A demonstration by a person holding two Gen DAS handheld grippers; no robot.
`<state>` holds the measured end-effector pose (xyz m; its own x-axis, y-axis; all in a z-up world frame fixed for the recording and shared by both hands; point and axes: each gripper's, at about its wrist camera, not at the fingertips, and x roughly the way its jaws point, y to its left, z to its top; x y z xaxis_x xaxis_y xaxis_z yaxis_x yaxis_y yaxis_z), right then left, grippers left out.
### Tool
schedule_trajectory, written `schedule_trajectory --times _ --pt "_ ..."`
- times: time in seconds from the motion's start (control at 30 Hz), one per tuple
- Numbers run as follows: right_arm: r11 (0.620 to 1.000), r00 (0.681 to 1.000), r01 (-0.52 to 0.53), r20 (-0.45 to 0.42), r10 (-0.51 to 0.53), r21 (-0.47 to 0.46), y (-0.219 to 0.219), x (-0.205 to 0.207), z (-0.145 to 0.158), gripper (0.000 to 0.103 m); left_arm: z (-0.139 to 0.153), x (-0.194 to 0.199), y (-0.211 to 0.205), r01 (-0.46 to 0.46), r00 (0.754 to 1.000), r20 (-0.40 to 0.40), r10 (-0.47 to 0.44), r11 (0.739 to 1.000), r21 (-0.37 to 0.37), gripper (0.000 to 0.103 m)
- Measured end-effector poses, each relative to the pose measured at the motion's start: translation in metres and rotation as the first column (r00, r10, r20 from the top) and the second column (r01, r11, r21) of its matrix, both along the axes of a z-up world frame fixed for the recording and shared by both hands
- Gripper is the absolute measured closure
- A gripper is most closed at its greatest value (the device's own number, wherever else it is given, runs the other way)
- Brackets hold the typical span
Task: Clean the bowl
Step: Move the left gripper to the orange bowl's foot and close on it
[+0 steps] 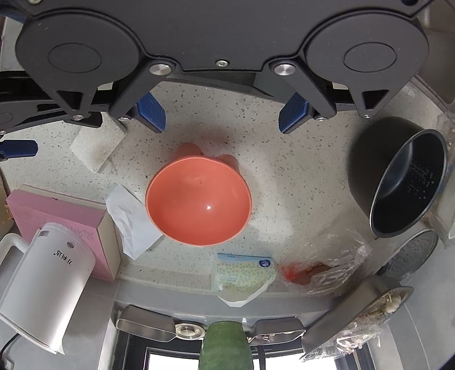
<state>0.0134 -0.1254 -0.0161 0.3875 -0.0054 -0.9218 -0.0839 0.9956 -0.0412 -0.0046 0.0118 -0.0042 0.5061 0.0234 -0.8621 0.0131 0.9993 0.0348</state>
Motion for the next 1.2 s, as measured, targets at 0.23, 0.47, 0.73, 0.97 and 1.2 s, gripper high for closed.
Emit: schedule_trajectory --times 0.23,0.47,0.73,0.97,1.2 --pt "0.994 0.990 -0.056 0.126 0.067 -0.090 0.002 0.001 0.007 0.007 -0.021 0.008 0.003 0.054 0.996 0.067 -0.060 0.995 0.085 0.006" --pt "0.997 0.987 -0.004 0.161 0.017 -0.079 -0.022 0.012 0.007 0.007 -0.064 0.017 0.011 0.099 0.977 0.172 -0.123 0.985 0.143 0.002" --pt "0.995 0.989 0.040 0.146 -0.026 -0.093 -0.022 0.017 0.001 0.007 -0.112 0.014 0.008 0.224 0.893 0.351 -0.283 0.954 0.200 0.000" --pt "0.990 0.992 0.065 0.119 -0.050 -0.123 -0.013 0.016 -0.004 0.007 -0.137 0.024 0.030 0.263 0.891 0.344 -0.294 0.955 0.136 0.000" --pt "0.985 0.992 0.095 0.101 -0.081 -0.146 -0.012 0.008 -0.005 0.007 -0.154 0.042 0.049 0.317 0.875 0.365 -0.318 0.946 0.065 0.000"
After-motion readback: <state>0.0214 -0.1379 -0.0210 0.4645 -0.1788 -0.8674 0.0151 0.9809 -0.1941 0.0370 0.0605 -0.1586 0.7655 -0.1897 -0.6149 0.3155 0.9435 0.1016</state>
